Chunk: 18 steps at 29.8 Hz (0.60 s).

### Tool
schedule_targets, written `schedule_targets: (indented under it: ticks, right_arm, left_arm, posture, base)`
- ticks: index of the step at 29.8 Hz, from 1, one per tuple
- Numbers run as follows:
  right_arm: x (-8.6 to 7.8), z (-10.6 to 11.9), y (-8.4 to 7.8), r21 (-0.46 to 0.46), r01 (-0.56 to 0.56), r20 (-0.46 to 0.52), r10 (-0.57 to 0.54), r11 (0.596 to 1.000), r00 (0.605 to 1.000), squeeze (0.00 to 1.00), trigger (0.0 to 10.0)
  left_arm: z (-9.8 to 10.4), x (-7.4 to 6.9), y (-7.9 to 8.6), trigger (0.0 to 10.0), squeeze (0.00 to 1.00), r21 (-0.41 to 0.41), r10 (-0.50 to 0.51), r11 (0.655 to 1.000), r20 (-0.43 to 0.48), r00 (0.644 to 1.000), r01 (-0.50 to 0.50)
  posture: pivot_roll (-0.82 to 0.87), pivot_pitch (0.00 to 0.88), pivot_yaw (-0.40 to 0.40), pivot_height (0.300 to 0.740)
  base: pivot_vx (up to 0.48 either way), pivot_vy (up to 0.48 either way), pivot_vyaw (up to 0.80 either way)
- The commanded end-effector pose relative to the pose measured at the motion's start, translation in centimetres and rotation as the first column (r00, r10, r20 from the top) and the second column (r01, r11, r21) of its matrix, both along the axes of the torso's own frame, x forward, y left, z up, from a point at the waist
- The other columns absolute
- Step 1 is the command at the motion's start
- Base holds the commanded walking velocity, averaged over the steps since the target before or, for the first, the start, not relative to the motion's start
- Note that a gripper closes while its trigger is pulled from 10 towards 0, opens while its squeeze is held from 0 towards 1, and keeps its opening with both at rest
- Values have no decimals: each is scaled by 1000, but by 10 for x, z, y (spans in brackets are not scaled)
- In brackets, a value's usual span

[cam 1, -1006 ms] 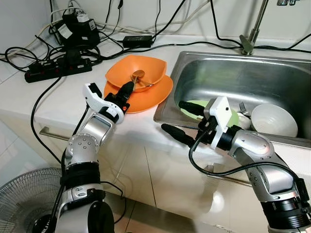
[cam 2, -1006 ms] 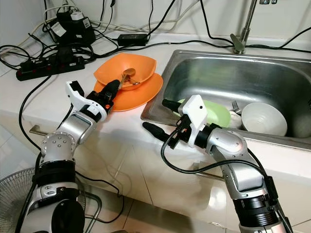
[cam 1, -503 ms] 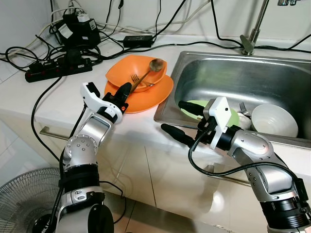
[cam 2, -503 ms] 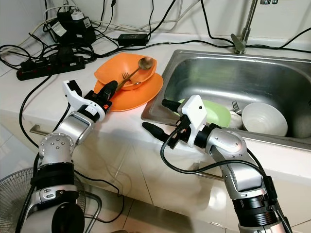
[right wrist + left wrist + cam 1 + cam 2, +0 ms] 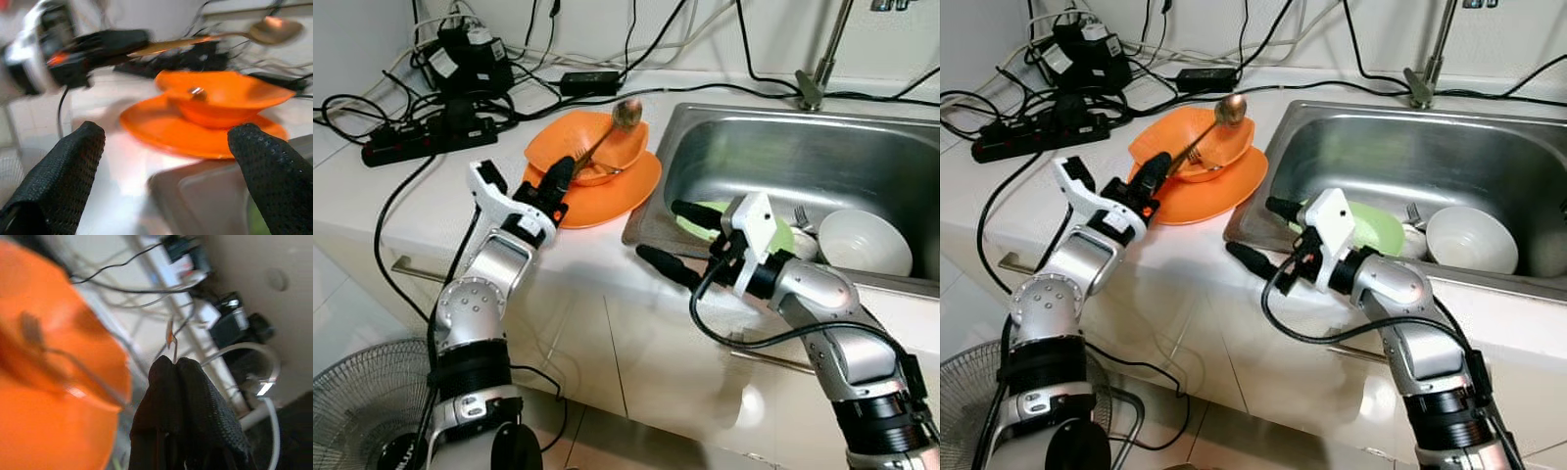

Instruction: Kitchen organization

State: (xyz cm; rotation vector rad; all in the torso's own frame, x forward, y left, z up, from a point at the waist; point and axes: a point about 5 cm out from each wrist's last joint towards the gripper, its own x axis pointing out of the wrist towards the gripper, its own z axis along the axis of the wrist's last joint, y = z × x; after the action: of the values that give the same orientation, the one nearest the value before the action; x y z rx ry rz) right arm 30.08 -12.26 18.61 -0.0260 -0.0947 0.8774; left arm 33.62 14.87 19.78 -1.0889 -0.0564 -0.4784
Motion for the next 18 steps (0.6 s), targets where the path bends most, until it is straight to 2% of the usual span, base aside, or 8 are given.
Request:
schedule_targets:
  ticks: [1,2,3,6,8,9,11,18]
  right_arm:
    - [6,5,-3,62,37,-27,-35,997,999,525,10000]
    - [9,7,-4,95,59,-45,-55,994,997,525,10000]
    - [16,12,-6,194,93,-100,-75,976,992,102,10000]
    - [21,19,-6,293,110,-151,-68,950,986,0,10000]
    - [23,23,-6,335,114,-172,-59,935,983,0,10000]
    - [30,33,-7,465,132,-237,-20,875,971,0,10000]
    - [34,39,-8,532,146,-267,2,834,964,0,10000]
    - [34,43,-8,596,125,-297,72,793,952,0,10000]
  left_arm:
    - [10,-4,1,0,0,3,-30,1000,63,998,30]
    - [13,-6,-1,0,0,-7,-47,999,84,995,47]
    - [19,-10,-8,0,0,-19,-98,995,120,988,101]
    - [20,-15,-15,0,0,-19,-160,986,136,978,164]
    - [19,-16,-18,0,0,-18,-184,982,138,973,188]
    - [16,-23,-28,0,0,-3,-270,962,141,952,273]
    - [15,-27,-33,0,0,3,-312,949,146,939,315]
    - [15,-28,-37,0,0,-8,-341,938,142,929,346]
  posture:
    - [-77,10,123,740]
    - [-77,10,123,740]
    - [-75,9,123,740]
    - [-74,9,123,740]
    - [-74,9,123,740]
    - [-74,5,127,740]
    - [-74,5,127,740]
    - [-75,3,128,740]
  base:
    - [0,0,0]
    - [0,0,0]
    - [0,0,0]
    - [0,0,0]
    - [0,0,0]
    - [0,0,0]
    - [0,0,0]
    - [0,0,0]
